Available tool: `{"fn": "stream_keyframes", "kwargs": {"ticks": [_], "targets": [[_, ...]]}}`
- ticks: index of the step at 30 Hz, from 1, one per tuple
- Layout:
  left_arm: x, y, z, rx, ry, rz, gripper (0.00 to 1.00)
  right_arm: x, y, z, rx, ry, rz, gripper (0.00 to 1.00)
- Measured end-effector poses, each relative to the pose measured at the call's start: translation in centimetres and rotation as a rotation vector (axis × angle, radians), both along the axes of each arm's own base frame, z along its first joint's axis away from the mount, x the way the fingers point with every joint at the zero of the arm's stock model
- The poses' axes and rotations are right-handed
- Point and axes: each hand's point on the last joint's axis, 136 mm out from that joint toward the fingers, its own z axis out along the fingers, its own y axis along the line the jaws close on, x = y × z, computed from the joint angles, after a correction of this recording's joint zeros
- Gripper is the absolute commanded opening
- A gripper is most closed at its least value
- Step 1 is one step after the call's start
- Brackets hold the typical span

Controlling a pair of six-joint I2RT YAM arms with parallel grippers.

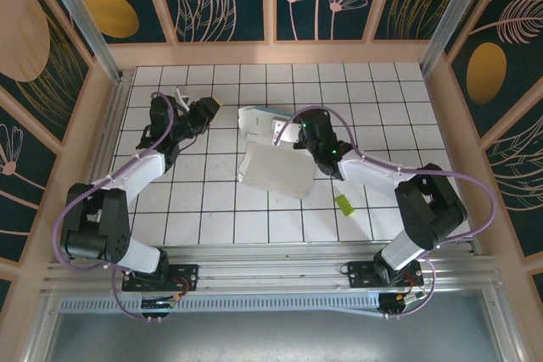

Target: Fold the paper box

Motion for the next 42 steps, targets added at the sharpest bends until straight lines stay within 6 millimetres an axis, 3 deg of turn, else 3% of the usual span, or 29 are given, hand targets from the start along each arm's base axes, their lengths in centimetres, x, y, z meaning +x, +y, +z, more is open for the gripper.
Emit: {"fn": "stream_keyframes", "kwargs": {"ticks": [6,12,17,25,29,35,38,40,42], "targets": [[-1.1,-0.5,1.8,-0.110,0.039,0.036,0.41,-0.3,0.5,1.0,-0.037,-0.114,-0.007,0.00],[-1.7,-2.9,0.1,-0.187,0.105,0.023,0.52,-1.0,1.6,0.7,-0.048,-0.185,-0.006,0.00],[-1.7,-6.0,-0.9,-0.228,0.136,-0.018,0.52,-1.5,1.9,-0.8,-0.052,-0.181,-0.006,0.00],[-0.9,-9.8,-3.7,-0.348,0.173,-0.054,0.42,-2.0,2.6,-1.2,-0.021,-0.180,-0.011,0.00],[-0.2,-10.2,-4.6,-0.383,0.167,-0.053,0.35,-2.5,3.2,-1.3,-0.001,-0.174,-0.003,0.00],[0.4,-10.4,-5.6,-0.430,0.176,-0.042,0.14,-2.6,3.3,-1.3,0.033,-0.160,-0.012,0.00],[0.5,-10.5,-6.0,-0.438,0.183,-0.040,0.08,-2.7,3.3,-1.5,0.048,-0.145,-0.022,0.01],[0.5,-10.5,-6.1,-0.437,0.184,-0.040,0.06,-2.7,3.3,-1.7,0.061,-0.131,-0.031,0.11],[0.5,-10.5,-6.2,-0.433,0.183,-0.041,0.03,-2.7,3.5,-1.8,0.087,-0.101,-0.043,0.35]]}}
